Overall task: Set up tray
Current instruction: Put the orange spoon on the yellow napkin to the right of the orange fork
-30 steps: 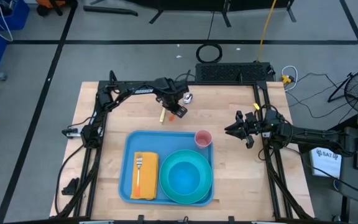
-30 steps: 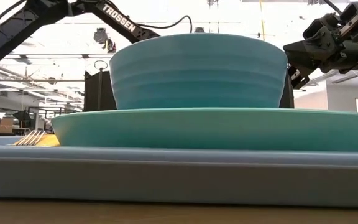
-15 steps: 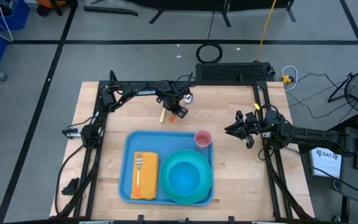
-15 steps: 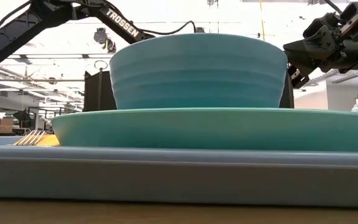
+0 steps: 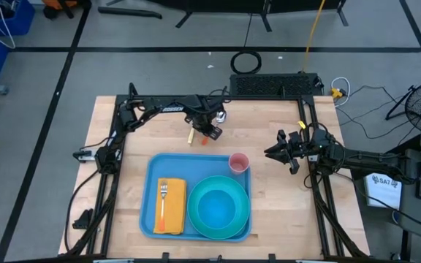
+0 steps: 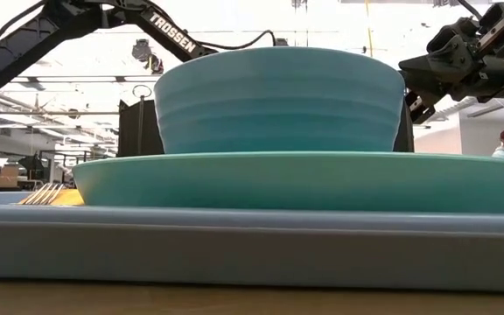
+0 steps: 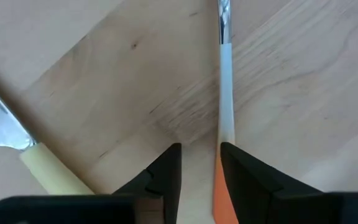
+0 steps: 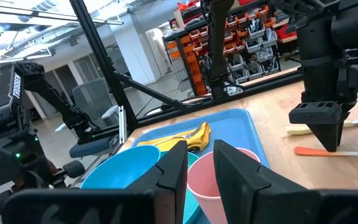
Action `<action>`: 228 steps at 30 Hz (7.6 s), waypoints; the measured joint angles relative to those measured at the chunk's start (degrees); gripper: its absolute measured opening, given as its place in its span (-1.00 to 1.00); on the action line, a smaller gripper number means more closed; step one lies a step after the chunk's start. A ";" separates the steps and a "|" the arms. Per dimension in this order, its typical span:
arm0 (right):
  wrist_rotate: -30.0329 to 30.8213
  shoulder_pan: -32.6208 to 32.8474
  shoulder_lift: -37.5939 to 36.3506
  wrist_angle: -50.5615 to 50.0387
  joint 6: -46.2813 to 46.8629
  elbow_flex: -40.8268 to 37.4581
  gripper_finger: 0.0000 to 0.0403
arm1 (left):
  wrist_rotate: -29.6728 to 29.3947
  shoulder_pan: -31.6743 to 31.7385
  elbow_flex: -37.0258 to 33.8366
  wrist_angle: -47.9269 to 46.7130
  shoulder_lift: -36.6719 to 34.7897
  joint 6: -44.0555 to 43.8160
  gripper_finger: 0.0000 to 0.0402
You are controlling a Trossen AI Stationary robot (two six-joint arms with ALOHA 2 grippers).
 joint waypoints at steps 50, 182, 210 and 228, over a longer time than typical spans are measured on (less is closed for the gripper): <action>-0.02 0.02 0.02 -0.17 -0.04 0.00 -0.66 | -1.40 -1.11 -0.07 5.73 -1.09 -0.19 -0.40; 0.02 0.09 0.02 0.07 1.09 0.02 -0.66 | -4.06 0.76 0.06 8.65 -0.70 6.05 -0.39; 24.24 -3.96 20.58 -44.49 -10.59 36.66 -0.66 | -0.30 -6.28 -2.81 33.90 -14.69 20.29 -0.93; 5.08 -27.58 66.27 -52.50 -15.89 62.23 -0.66 | -1.12 -9.50 -66.95 100.44 -49.61 11.49 -0.98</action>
